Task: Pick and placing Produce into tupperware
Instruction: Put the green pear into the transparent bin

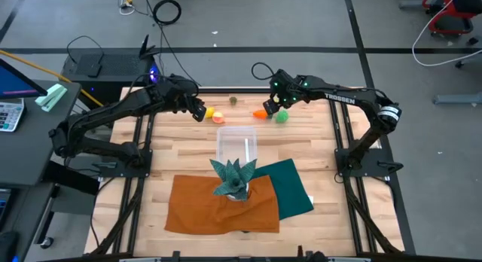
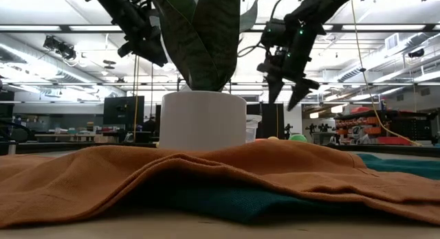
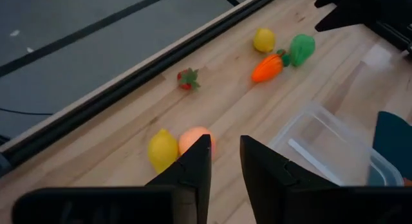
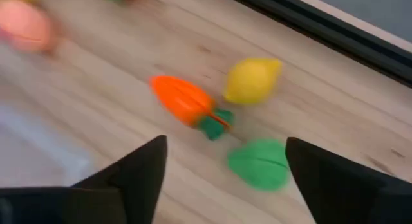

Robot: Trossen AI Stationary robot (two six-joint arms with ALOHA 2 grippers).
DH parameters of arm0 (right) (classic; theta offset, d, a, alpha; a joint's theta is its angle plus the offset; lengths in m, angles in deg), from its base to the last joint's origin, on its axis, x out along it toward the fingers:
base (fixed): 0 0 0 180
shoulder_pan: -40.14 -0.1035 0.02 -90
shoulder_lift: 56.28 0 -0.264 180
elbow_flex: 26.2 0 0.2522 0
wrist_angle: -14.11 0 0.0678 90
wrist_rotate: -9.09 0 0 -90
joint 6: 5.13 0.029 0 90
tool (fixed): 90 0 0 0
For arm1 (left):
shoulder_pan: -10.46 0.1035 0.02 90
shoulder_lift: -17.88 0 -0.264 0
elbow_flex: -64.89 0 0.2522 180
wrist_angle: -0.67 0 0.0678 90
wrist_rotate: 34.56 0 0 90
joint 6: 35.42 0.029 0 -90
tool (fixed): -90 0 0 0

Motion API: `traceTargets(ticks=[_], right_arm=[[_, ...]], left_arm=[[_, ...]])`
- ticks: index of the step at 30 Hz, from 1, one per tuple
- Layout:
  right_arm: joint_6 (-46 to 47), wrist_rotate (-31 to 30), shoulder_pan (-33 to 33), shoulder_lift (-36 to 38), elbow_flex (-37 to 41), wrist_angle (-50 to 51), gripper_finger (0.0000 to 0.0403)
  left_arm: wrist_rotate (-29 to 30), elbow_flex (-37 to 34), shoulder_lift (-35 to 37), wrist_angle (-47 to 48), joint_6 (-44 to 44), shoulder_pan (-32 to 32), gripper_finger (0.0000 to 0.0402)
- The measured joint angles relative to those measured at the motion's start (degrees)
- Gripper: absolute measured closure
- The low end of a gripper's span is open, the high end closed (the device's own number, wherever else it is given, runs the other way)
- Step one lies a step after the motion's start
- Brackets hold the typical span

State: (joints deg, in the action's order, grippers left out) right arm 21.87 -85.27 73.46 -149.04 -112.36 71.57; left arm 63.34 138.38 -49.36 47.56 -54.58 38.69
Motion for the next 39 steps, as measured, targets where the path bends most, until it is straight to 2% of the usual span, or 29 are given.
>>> traceTargets(ticks=[6, 11, 13, 23, 39], right_arm=[[0.27, -3.19, 0.09, -1.40, 0.04, 5.14, 0.0051], [-0.06, -8.62, -1.08, -2.13, 0.04, 5.04, 0.0027], [-0.15, -10.38, -1.82, -2.01, 0.04, 4.88, 0.0024], [-1.50, -10.56, -2.87, -1.74, 0.04, 4.44, 0.0027], [-3.10, -8.81, -1.65, -2.33, 0.50, 1.66, 0.0028]], left_arm=[[-0.02, 0.00, 0.07, -0.04, -1.29, 0.00, 0.0292], [-0.26, 0.00, 0.07, -0.04, -1.57, -0.07, 0.0279], [-0.26, 0.00, 0.07, -0.04, -2.29, -0.05, 0.0274], [-0.26, 0.00, 0.11, -0.04, -2.69, -0.04, 0.0256], [-0.28, 0.00, 0.11, -0.02, -2.71, -0.04, 0.0258]])
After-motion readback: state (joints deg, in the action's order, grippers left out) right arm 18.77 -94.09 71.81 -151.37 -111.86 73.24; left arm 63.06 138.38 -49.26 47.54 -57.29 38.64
